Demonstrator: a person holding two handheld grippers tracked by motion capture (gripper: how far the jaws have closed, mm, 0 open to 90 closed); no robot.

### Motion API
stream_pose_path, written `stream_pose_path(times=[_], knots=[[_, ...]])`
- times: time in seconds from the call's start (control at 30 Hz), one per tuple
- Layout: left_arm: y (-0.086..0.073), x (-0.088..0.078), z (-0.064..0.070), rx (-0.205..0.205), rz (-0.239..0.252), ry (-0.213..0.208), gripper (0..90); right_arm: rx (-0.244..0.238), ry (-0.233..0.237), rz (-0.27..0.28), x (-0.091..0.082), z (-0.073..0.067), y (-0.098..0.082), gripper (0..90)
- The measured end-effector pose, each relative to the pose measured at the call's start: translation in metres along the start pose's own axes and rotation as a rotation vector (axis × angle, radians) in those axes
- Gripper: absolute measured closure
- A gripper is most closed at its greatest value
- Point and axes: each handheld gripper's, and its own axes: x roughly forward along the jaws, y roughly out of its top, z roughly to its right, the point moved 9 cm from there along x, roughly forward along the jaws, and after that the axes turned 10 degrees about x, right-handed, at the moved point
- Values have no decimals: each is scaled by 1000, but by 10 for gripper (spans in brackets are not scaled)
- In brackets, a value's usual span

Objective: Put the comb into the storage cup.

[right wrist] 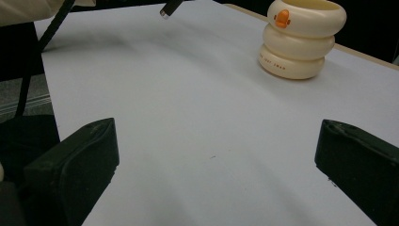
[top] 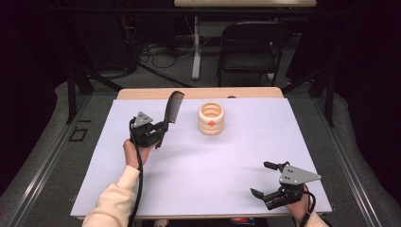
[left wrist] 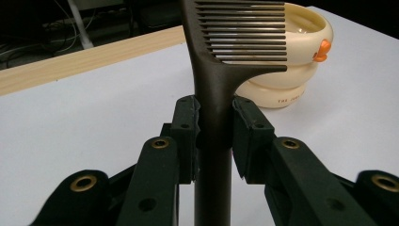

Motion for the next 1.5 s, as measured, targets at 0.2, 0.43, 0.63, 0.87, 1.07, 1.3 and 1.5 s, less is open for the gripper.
stream_pose_path(times=[0.2, 0.43, 0.63, 0.87, 1.07, 1.3, 1.5], knots=[[5, 4, -1, -3, 13, 3, 725, 1, -1, -1, 0, 0, 0, 0], [8, 8, -1, 0, 18, -3, 725, -2, -1, -1, 0, 1, 0, 0], [10, 12, -1, -2, 24, -7, 725, 2, -2, -3, 0, 1, 0, 0], [15, 16, -1, 0, 27, -12, 725, 0, -4, -4, 0, 1, -1, 0], [18, 20, 0, 4, 29, -20, 725, 1, -4, -4, 0, 1, 0, 0], [20, 24, 0, 5, 29, -26, 725, 2, -5, -4, 0, 1, -1, 0], [23, 27, -1, 5, 29, -33, 725, 0, -8, -6, 0, 2, -1, 0]])
